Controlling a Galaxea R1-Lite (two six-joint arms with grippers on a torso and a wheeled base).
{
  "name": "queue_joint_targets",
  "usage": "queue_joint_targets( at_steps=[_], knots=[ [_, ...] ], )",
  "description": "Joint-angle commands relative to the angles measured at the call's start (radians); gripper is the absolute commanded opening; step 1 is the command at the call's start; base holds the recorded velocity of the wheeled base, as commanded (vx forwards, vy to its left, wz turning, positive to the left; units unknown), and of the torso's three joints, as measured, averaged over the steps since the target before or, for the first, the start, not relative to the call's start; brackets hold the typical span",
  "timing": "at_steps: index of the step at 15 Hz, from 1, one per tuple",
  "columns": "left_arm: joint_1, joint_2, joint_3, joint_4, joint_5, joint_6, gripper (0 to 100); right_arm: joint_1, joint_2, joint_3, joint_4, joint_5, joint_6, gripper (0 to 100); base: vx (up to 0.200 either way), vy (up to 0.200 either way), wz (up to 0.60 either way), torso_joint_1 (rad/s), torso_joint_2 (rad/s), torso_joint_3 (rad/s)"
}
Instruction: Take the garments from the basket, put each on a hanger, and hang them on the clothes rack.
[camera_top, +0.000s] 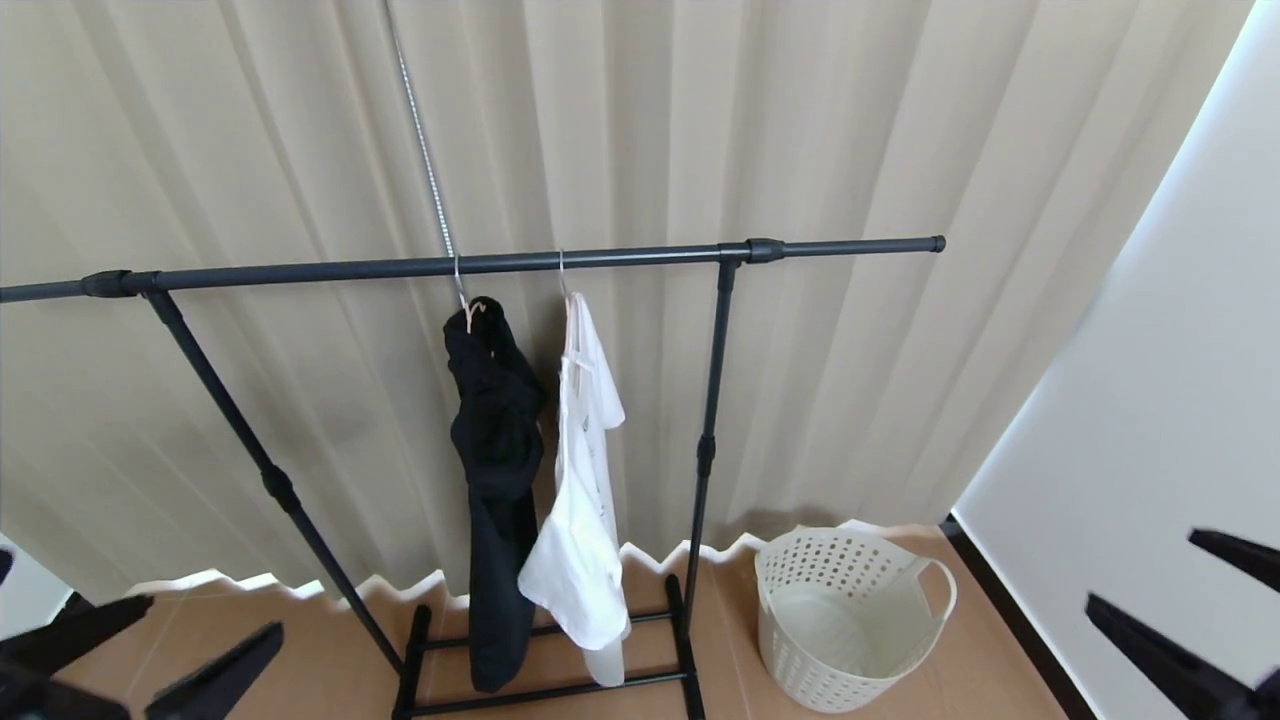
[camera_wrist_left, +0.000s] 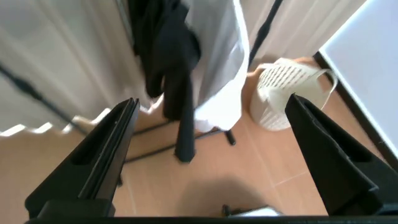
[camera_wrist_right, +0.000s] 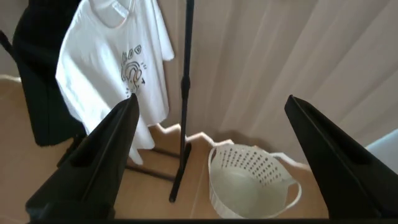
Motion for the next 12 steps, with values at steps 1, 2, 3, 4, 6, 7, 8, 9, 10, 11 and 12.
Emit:
queue_joint_targets(
  at_steps=[1,2,3,4,6,7,8,9,10,11,12],
  knots=[
    [0.037,-0.513,0.216,0.207,0.079,0.044,100,-0.005,-0.605,0.155,0.456,-0.038,-0.027,100,0.000,0.000,0.00,0.000,0.00,0.000],
    [0.055,-0.616,0.202,0.272,0.075,0.061,100,-0.008,-0.671,0.136,0.486,-0.037,-0.019,100,0.000,0.000,0.00,0.000,0.00,0.000],
    [0.129,-0.700,0.198,0.279,0.081,0.061,100,-0.102,-0.722,0.138,0.483,-0.052,-0.002,100,0.000,0.000,0.00,0.000,0.00,0.000],
    [0.135,-0.700,0.198,0.278,0.082,0.059,100,-0.116,-0.722,0.138,0.483,-0.052,-0.001,100,0.000,0.000,0.00,0.000,0.00,0.000],
    [0.147,-0.698,0.199,0.278,0.164,0.019,100,-0.251,-0.814,0.141,0.480,-0.046,0.007,100,0.000,0.000,0.00,0.000,0.00,0.000],
    [0.176,-0.698,0.199,0.278,0.173,0.055,100,-0.246,-0.815,0.142,0.476,-0.052,0.024,100,0.000,0.000,0.00,0.000,0.00,0.000],
    [0.193,-0.698,0.199,0.276,0.176,0.064,100,-0.246,-0.815,0.144,0.474,-0.058,0.038,100,0.000,0.000,0.00,0.000,0.00,0.000],
    [0.204,-0.698,0.201,0.273,0.177,0.047,100,-0.246,-0.815,0.142,0.474,-0.058,0.050,100,0.000,0.000,0.00,0.000,0.00,0.000],
    [0.219,-0.698,0.201,0.273,0.185,0.038,100,-0.246,-0.815,0.144,0.473,-0.060,0.054,100,0.000,0.000,0.00,0.000,0.00,0.000],
    [0.259,-0.700,0.201,0.273,0.197,0.038,100,-0.246,-0.815,0.144,0.471,-0.061,0.056,100,0.000,0.000,0.00,0.000,0.00,0.000],
    [0.348,-0.737,0.199,0.270,0.187,0.058,100,-0.246,-0.815,0.145,0.471,-0.061,0.058,100,0.000,0.000,0.00,0.000,0.00,0.000]
  ],
)
